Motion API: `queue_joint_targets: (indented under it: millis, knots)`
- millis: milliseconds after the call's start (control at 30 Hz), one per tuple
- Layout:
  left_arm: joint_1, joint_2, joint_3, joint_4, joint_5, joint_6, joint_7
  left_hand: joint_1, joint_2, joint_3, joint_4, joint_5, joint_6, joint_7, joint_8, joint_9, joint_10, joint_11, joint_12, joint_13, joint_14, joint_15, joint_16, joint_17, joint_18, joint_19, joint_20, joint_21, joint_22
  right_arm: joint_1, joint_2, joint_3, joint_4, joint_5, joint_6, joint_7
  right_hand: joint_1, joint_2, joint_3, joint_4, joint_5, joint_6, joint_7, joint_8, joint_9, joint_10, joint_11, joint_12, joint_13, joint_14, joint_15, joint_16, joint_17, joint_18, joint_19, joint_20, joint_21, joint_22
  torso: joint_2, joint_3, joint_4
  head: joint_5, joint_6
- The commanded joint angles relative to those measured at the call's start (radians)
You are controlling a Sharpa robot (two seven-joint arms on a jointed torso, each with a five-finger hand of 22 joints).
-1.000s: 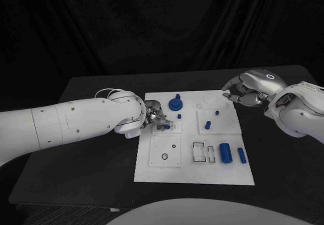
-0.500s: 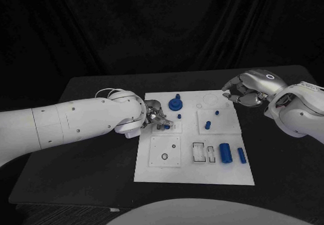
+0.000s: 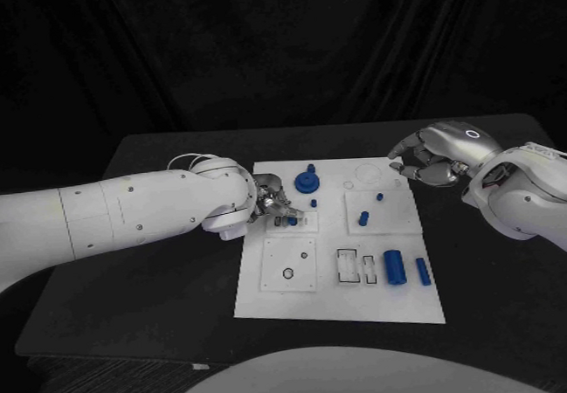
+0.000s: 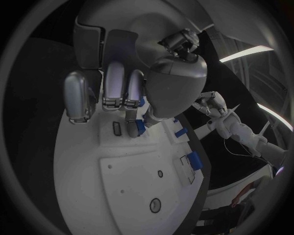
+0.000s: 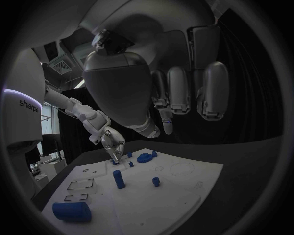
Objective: Assemble the parts on the task board
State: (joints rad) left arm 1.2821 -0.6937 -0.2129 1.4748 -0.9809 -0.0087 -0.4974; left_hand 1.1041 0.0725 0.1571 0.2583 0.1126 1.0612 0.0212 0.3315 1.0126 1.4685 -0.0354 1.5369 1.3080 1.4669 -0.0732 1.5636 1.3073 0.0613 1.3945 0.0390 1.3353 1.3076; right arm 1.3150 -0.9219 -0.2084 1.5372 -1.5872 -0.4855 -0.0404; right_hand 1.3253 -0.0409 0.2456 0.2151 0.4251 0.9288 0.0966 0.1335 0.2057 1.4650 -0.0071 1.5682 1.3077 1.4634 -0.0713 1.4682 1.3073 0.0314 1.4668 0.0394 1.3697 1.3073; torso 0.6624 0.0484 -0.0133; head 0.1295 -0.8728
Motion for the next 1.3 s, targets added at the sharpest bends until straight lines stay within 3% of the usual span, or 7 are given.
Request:
queue_joint_targets:
  millis: [33, 133, 400, 700, 867, 1000, 1300]
  knots:
    - [-0.002, 0.005, 0.0, -0.004, -0.002, -0.002, 0.005, -0.03, -0.008, -0.023, 0.018, -0.036, -0.004, 0.005, -0.006, 0.002, 0.079, -0.002, 0.001, 0.232, 0.099, -0.005, 0.002, 0.256, 0.001, 0.007, -0.003, -0.003, 0.163, -0.002, 0.0, 0.001, 0.0, 0.003, 0.002, -0.01, 0.009, 0.001, 0.006, -0.002, 0.005, 0.003, 0.003, -0.004, 0.001, 0.106, 0.008, 0.003, 0.263, 0.065, 0.006, -0.003, 0.039, 0.017, 0.016, 0.005, -0.003, 0.198, 0.0, 0.0003, 0.0001, -0.001, 0.0]
    - [-0.002, 0.006, 0.0, -0.006, -0.002, -0.007, 0.005, -0.091, -0.027, -0.074, 0.034, -0.061, -0.006, 0.008, -0.013, 0.002, 0.078, 0.0, -0.001, 0.231, 0.099, -0.003, 0.002, 0.256, 0.002, 0.006, -0.002, -0.007, 0.164, -0.002, 0.0, 0.001, 0.0, 0.003, 0.002, -0.01, 0.01, 0.001, 0.007, -0.002, 0.005, 0.003, 0.003, -0.004, 0.001, 0.106, 0.009, 0.003, 0.263, 0.065, 0.006, -0.005, 0.037, 0.018, 0.015, 0.005, -0.005, 0.198, 0.0, 0.0003, 0.0002, -0.003, 0.0]
    - [-0.002, 0.005, 0.0, -0.008, -0.002, -0.009, 0.01, -0.212, -0.045, -0.19, 0.034, -0.065, -0.013, 0.013, -0.039, -0.006, 0.077, 0.004, -0.002, 0.23, 0.098, -0.001, 0.002, 0.255, 0.002, 0.005, 0.0, -0.013, 0.167, -0.002, -0.001, 0.001, 0.0, 0.003, 0.003, -0.01, 0.01, 0.001, 0.007, -0.002, 0.005, 0.003, 0.003, -0.004, 0.001, 0.106, 0.009, 0.003, 0.263, 0.065, 0.006, -0.005, 0.037, 0.018, 0.015, 0.005, -0.005, 0.198, 0.0, 0.0002, 0.0001, -0.006, 0.0]
    - [-0.002, -0.008, 0.001, 0.003, -0.002, -0.031, 0.017, -0.238, -0.045, -0.242, 0.033, -0.065, -0.011, 0.015, -0.053, -0.012, 0.079, 0.006, 0.002, 0.233, 0.1, 0.001, 0.003, 0.257, 0.002, 0.006, 0.001, -0.013, 0.171, -0.002, -0.003, 0.001, 0.001, 0.003, 0.002, -0.01, 0.009, 0.001, 0.006, -0.002, 0.005, 0.004, 0.004, -0.004, 0.001, 0.106, 0.009, 0.003, 0.263, 0.064, 0.006, -0.005, 0.036, 0.018, 0.014, 0.005, -0.006, 0.197, 0.0, 0.0005, 0.0002, -0.007, 0.0]
    - [0.007, -0.043, 0.001, 0.038, -0.002, -0.063, 0.022, -0.23, -0.043, -0.249, 0.031, -0.065, -0.006, 0.014, -0.053, -0.012, 0.082, 0.005, 0.006, 0.237, 0.103, 0.0, 0.006, 0.262, 0.0, 0.012, 0.001, -0.007, 0.174, -0.002, -0.01, 0.001, 0.004, 0.003, -0.005, -0.009, 0.008, 0.0, 0.006, -0.002, 0.005, 0.005, 0.004, -0.003, 0.001, 0.106, 0.01, 0.003, 0.263, 0.064, 0.006, -0.005, 0.036, 0.018, 0.015, 0.006, -0.005, 0.198, -0.001, 0.0004, 0.0001, -0.008, 0.0]
    - [0.042, -0.076, 0.001, 0.066, -0.002, -0.08, 0.034, -0.213, -0.037, -0.256, 0.029, -0.065, 0.001, 0.012, -0.052, -0.01, 0.086, 0.003, 0.011, 0.241, 0.104, -0.001, 0.007, 0.263, -0.001, 0.017, 0.0, -0.001, 0.176, -0.002, -0.017, 0.001, 0.01, 0.003, -0.018, -0.007, 0.006, -0.001, 0.005, -0.001, 0.004, 0.005, 0.005, -0.003, 0.002, 0.106, 0.01, 0.003, 0.263, 0.064, 0.007, -0.005, 0.036, 0.018, 0.015, 0.006, -0.005, 0.198, 0.0, 0.0001, 0.0002, -0.008, 0.0]
    - [0.161, -0.141, 0.002, 0.08, -0.001, -0.027, 0.089, -0.117, -0.011, -0.277, 0.024, -0.059, -0.008, 0.01, -0.038, 0.02, 0.102, 0.001, 0.034, 0.263, 0.104, -0.004, 0.007, 0.263, -0.01, 0.048, -0.002, 0.036, 0.194, -0.001, -0.034, 0.001, 0.03, 0.004, -0.057, 0.01, -0.012, -0.001, 0.001, 0.012, -0.004, 0.013, 0.004, -0.002, 0.004, 0.106, 0.011, 0.003, 0.263, 0.065, 0.009, -0.005, 0.037, 0.016, 0.018, 0.007, 0.001, 0.2, -0.001, 0.0002, 0.0001, -0.019, 0.0]
